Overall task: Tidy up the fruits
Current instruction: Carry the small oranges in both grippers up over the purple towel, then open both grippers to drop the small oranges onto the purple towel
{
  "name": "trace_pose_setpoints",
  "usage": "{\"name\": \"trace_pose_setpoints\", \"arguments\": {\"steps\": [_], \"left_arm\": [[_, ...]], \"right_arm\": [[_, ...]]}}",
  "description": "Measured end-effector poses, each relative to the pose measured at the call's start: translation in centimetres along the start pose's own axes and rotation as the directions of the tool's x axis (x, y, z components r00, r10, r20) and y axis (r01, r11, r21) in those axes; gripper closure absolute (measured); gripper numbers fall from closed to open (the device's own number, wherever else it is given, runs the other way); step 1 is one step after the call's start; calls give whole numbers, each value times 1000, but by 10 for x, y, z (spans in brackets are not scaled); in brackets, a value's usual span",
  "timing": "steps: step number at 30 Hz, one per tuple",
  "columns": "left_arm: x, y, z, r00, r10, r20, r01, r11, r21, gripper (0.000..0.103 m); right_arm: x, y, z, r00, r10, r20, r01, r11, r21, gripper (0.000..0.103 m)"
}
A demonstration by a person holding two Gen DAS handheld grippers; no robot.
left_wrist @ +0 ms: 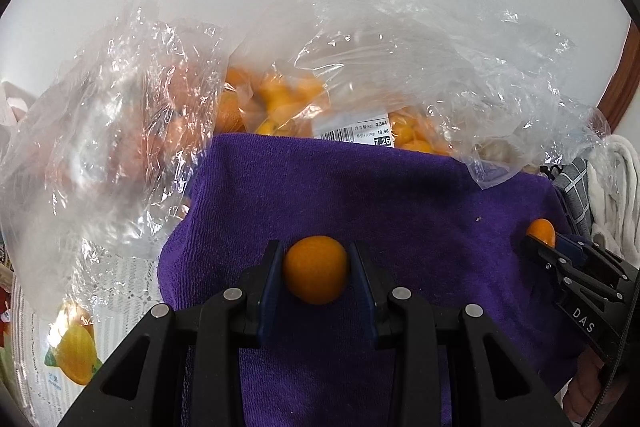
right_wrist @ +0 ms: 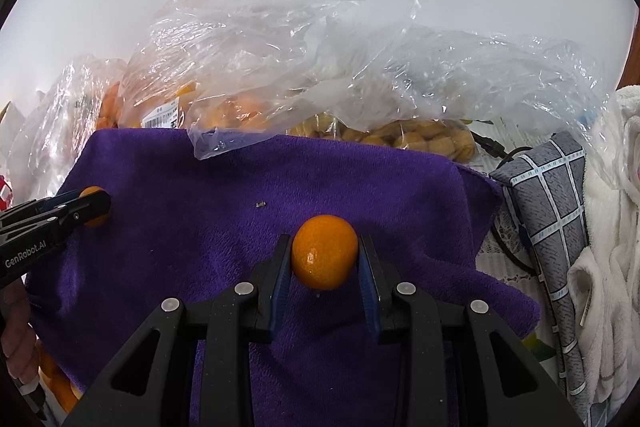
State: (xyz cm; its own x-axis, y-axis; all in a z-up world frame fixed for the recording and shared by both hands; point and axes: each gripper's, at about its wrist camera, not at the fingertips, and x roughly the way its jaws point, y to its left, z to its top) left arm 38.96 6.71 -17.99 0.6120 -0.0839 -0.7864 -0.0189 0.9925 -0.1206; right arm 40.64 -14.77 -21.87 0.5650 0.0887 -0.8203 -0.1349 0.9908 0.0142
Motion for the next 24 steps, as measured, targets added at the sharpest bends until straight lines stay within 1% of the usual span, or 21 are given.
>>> {"name": "trace_pose_setpoints", "arguments": {"steps": [8,14,17,19,20,21,22,24], "left_arm": [[3,-3,1,1000,8,-20,-8,1000,9,71],[5,-3,0,1000,12,-18,-12,1000,12,71],[5,-3,-1,1000,12,-18,-12,1000,11,71],[4,-2,0,1000,10,-9,-10,1000,3,70],[4,-1,0,1000,8,-6,-8,1000,-2,65],[3,0,1,1000,7,-6,-7,1000,-9,55],[2,0,1,1000,5,-1,-5,1000,-16,51],[-2,0,1,1000,-2,21,3,1000,-19,51]], "right_arm": [[1,0,3,1000,-4,-16,4,1000,-3,71],[8,-1,2,999,-10,-38,10,1000,-6,71],[8,-2,2,999,-13,-40,12,1000,-9,69],[6,-2,3,999,-13,-35,13,1000,-12,58],[5,-2,4,999,-14,-33,14,1000,-13,54],[3,-2,4,999,-15,-31,14,1000,-14,49],[0,-2,5,999,-15,-28,14,1000,-12,45],[-5,-2,6,1000,-16,-17,16,1000,-4,41]]}}
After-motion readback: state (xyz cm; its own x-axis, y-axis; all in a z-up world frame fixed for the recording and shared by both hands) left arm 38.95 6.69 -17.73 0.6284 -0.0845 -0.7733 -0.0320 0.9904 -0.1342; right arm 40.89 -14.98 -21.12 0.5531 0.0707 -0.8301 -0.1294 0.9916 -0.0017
